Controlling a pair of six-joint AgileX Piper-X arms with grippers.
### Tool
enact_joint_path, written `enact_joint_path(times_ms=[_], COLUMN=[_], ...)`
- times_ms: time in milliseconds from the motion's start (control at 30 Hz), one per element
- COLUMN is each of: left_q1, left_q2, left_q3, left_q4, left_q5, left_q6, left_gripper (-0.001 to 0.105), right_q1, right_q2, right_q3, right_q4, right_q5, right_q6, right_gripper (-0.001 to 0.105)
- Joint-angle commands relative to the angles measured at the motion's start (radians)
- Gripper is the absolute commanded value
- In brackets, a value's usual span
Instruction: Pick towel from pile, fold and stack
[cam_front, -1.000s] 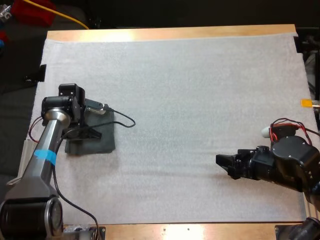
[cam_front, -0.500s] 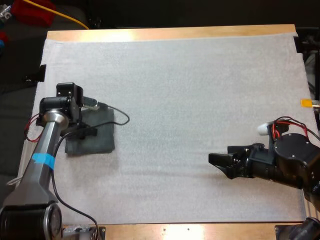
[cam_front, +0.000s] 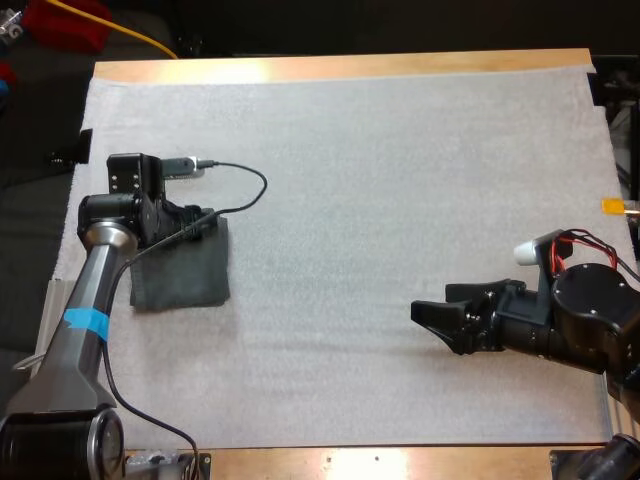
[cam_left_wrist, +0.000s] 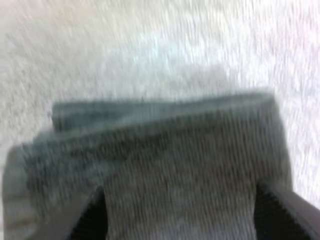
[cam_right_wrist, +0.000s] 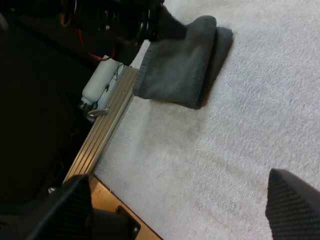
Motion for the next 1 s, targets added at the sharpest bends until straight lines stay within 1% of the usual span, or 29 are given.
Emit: enact_joint_path(times_ms=[0,400,533,733,833,967], left_q1=[-0.001,-0.001,-0.001,-0.001,-0.001,-0.001], left_q2=[0.009,0.173,0.199,0.163,0.107,0.012], left_q3=[-0.005,-0.005,-0.005,-0.009,-0.009,-0.009], left_q4=[-0.023,-0.037,-0.032,-0.010,0.004,0.055], left_q5=[0.000,0.000,0.006,0.008,0.005,0.000], left_q6=[-0.015,-0.022,-0.022,0.002,0.006,0.014], left_gripper=[0.060,0.060,0.060,0.060,0.060,0.060], right_q1=[0.001,0.001,0.001,0.001,0.001,0.001], right_q2=[-0.004,-0.004,-0.004,-0.004,-0.004,-0.004], right_q3=[-0.006,-0.006,-0.006,-0.006,-0.006,-0.006], right_q4=[-0.014,-0.014,-0.014,-0.014,-0.014,-0.014], right_q5=[-0.012,-0.012,-0.012,-0.012,-0.012,-0.012], right_q6=[0.003,0.007,0.007,0.007,0.007,0.007], right_gripper=[0.070,0.070,0.070,0.070,0.070,0.070])
